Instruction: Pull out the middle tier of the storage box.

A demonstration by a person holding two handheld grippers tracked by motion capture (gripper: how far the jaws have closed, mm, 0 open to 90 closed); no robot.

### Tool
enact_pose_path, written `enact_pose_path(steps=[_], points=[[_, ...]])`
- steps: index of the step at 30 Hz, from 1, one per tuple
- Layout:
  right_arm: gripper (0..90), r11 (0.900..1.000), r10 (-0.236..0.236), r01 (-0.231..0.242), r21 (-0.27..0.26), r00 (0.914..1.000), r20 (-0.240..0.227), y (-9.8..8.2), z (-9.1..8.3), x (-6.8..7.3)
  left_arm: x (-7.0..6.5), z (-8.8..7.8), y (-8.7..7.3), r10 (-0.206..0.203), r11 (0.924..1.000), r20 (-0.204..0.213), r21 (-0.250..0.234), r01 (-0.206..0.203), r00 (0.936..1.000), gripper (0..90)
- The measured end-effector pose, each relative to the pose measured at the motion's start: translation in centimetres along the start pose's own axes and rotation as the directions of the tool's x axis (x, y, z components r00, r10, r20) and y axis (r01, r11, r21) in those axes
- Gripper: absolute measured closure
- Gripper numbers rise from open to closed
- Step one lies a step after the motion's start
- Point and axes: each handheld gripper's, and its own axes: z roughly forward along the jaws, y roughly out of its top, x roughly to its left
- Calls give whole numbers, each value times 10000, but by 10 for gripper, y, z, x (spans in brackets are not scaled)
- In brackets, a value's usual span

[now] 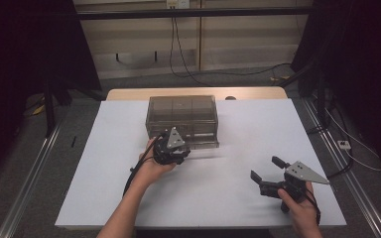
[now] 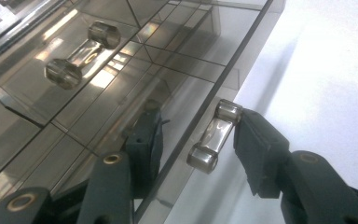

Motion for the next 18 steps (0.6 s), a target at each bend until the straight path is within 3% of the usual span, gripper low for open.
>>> enact_pose_path(steps=[18], points=[[41, 10000, -44, 44, -26, 9999, -102, 1, 2, 1, -7, -7, -2, 85, 9999, 170, 109, -87, 9998, 541]])
